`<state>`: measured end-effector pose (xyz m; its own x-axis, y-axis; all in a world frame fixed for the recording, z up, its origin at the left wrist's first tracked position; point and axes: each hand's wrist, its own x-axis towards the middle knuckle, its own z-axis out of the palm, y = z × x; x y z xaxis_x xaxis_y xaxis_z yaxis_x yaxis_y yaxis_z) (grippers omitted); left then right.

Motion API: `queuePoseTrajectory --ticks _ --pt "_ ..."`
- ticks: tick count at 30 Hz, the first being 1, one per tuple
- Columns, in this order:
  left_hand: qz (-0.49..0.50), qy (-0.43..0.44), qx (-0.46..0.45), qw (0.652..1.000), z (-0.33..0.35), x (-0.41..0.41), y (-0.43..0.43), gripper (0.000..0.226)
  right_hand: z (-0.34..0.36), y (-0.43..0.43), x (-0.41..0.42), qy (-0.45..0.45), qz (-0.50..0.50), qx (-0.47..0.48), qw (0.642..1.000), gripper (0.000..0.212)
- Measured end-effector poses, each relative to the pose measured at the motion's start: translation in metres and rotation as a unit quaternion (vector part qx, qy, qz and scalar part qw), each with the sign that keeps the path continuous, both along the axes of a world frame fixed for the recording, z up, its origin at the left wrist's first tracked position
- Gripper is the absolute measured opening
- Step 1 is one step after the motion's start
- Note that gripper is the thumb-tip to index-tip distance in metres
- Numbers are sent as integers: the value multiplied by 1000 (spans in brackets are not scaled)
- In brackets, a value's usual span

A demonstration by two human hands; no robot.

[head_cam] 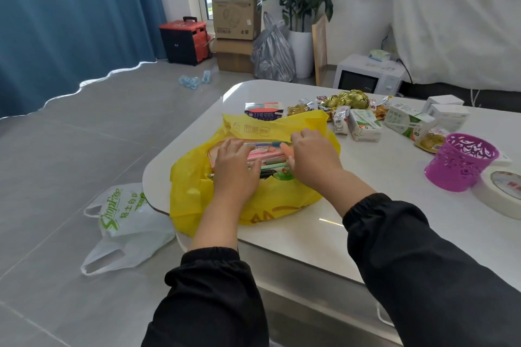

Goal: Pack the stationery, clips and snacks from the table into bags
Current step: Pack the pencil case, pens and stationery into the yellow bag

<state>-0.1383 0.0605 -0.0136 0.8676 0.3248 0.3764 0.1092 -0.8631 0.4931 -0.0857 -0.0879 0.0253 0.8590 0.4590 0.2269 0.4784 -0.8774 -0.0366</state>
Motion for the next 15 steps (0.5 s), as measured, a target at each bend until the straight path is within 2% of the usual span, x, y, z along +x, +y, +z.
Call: queuePoseTrajectory --ticks 2,6,12,15 --pt "-29 17 10 999 2 1 -11 42 -3 -9 -2 -51 -9 16 999 40" --pt "-61 35 26 997 4 2 -36 48 -11 -35 -9 -50 -52 28 997 54" --pt "-109 26 58 992 11 3 -79 55 -23 -85 -13 -61 -121 55 989 57" --pt "-138 34 115 983 14 7 -108 56 -29 -114 -13 -54 -159 71 983 55"
